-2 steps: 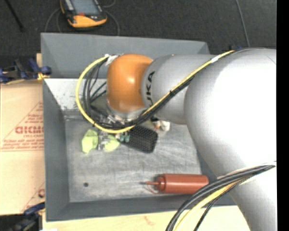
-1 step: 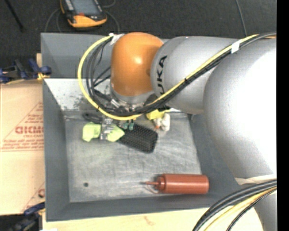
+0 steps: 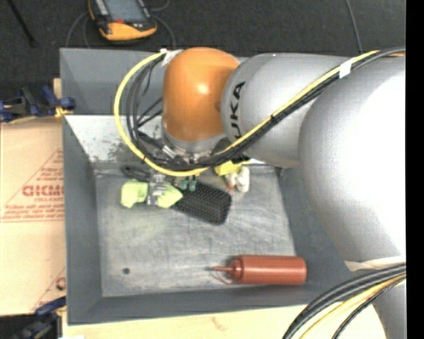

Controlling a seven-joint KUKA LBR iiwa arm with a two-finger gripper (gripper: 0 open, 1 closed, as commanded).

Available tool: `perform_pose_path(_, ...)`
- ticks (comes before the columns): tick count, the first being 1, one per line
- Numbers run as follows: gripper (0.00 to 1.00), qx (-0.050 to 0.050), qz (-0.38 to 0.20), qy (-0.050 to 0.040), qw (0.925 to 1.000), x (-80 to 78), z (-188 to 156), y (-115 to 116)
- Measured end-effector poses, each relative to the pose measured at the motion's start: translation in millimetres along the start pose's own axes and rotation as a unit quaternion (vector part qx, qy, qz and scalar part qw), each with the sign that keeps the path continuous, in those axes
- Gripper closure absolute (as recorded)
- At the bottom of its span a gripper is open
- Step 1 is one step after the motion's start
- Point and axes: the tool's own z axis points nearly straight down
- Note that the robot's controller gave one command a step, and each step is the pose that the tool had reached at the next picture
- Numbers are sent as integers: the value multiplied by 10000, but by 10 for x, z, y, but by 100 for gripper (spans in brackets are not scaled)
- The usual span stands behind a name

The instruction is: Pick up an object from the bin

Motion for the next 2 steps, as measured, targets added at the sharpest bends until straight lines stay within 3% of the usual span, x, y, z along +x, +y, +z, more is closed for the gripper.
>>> perform_pose_path(1,100,20,-80,37,10000,-5,-391,-21)
perform_pose_path(2,100,-4,-104,-68,9999,-1,-245,-116)
